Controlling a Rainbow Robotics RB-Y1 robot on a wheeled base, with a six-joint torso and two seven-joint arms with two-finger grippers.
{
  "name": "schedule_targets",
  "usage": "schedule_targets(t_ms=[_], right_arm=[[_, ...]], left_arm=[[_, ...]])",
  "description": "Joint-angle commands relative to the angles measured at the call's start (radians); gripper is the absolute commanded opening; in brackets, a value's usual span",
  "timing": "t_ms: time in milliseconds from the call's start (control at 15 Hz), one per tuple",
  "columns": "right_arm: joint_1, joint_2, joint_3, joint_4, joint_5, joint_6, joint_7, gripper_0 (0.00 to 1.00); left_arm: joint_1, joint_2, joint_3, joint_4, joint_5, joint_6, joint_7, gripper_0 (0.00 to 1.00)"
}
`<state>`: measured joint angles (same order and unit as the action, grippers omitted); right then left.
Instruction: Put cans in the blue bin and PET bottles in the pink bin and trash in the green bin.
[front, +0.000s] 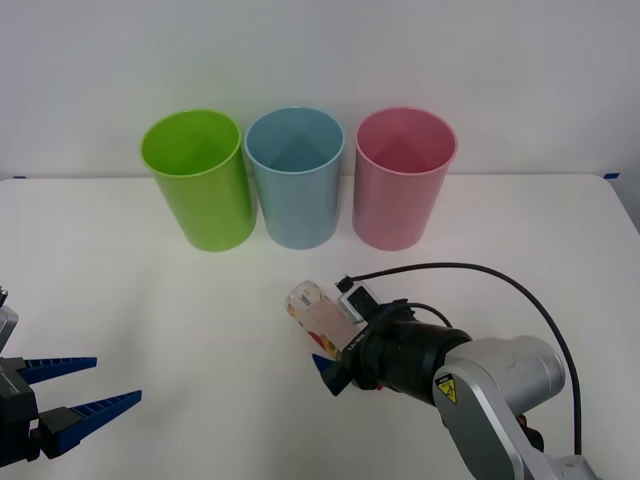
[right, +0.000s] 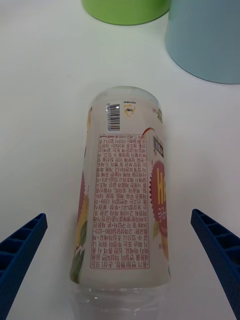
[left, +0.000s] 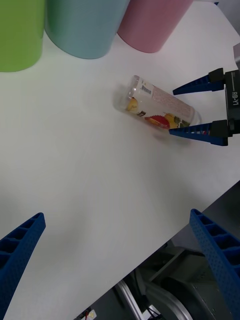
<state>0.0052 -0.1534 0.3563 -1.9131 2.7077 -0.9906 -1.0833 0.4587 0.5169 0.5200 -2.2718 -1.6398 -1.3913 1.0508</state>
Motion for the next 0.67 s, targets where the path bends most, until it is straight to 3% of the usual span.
schedule_targets(t_ms=[67, 267, 667], right_arm=[[-0.008, 0.0, 0.01, 0.029, 0.0, 0.024, -0.001, 1.0], [-0.03, 0.0, 0.026, 0.083, 0.0, 0.084, -0.007, 1.0], [-0.044, 0.002, 0.032, 0.108, 0.0, 0.087, -0.021, 1.0]], left_arm=[[0.0, 0.0, 0.0, 0.0, 0.0, 0.0, 0.0, 1.0], [0.0, 0.0, 0.0, 0.0, 0.0, 0.0, 0.0, 1.0], [0.0, 0.0, 0.0, 0.0, 0.0, 0.0, 0.0, 1.0]])
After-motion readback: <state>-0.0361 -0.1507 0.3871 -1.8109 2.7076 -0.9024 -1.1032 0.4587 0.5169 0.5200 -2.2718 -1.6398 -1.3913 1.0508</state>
